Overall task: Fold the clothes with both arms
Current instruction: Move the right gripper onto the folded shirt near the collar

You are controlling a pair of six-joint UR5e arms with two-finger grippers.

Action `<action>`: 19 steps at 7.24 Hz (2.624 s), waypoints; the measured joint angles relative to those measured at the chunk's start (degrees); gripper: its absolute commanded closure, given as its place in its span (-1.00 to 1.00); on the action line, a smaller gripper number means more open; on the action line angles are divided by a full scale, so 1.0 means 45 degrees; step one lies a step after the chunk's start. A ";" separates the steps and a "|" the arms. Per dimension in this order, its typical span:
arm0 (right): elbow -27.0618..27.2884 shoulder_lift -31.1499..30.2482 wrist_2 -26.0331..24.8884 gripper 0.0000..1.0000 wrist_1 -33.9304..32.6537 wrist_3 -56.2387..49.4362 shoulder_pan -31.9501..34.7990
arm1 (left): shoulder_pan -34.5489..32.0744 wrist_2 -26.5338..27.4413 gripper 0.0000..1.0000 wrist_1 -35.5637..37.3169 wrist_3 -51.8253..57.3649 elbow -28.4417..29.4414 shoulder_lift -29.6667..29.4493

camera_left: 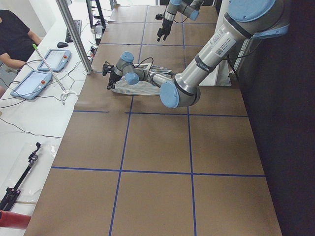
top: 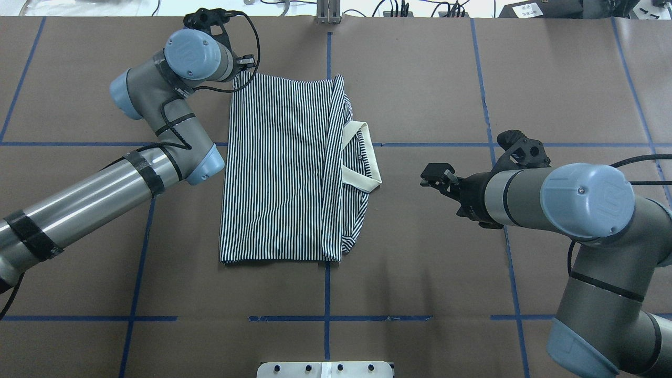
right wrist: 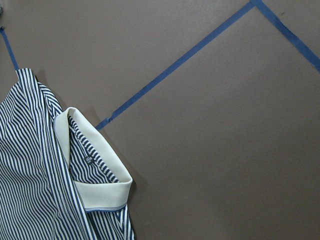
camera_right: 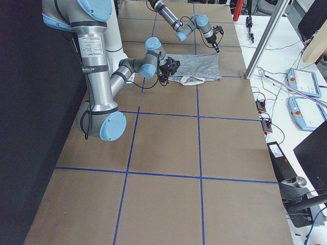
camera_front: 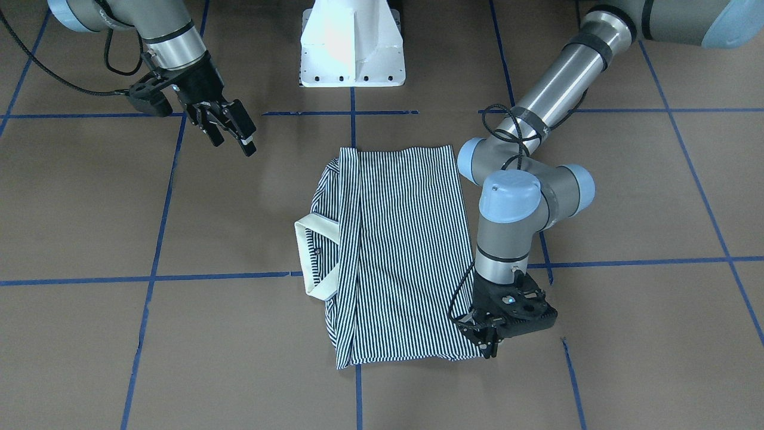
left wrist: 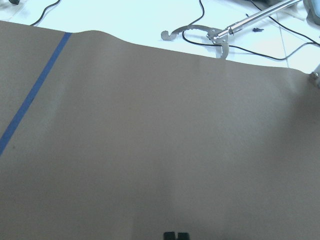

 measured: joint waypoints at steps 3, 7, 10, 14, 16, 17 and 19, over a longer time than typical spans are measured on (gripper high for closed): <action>-0.1076 0.1576 -0.0074 -1.00 -0.0259 -0.0499 -0.0380 | -0.0157 -0.1709 0.12 -0.0765 0.0066 -0.2992 0.2063; -0.3371 0.5186 -0.0077 -1.00 -0.3212 -0.3869 -0.1795 | -0.0175 -0.2681 0.12 -0.0733 -0.0014 -0.5362 0.3637; -0.5363 0.6494 -0.0243 -1.00 -0.3926 -0.6238 -0.2307 | -0.0106 -0.2694 0.12 -0.0735 -0.0174 -0.5391 0.3656; -0.6006 0.6897 -0.0769 -1.00 -0.4439 -0.7397 -0.2686 | -0.0031 -0.2682 0.12 -0.0735 -0.0416 -0.5375 0.3650; -0.6148 0.6934 -0.0836 -1.00 -0.4563 -0.7839 -0.2726 | -0.0010 -0.2684 0.12 -0.0735 -0.0470 -0.5384 0.3649; -0.6143 0.6880 -0.0848 -1.00 -0.4763 -0.8104 -0.2728 | -0.0005 -0.2686 0.12 -0.0735 -0.0526 -0.5390 0.3649; -0.5984 0.6568 -0.0854 -1.00 -0.5022 -0.8328 -0.2658 | -0.0003 -0.2677 0.12 -0.0735 -0.0559 -0.5335 0.3660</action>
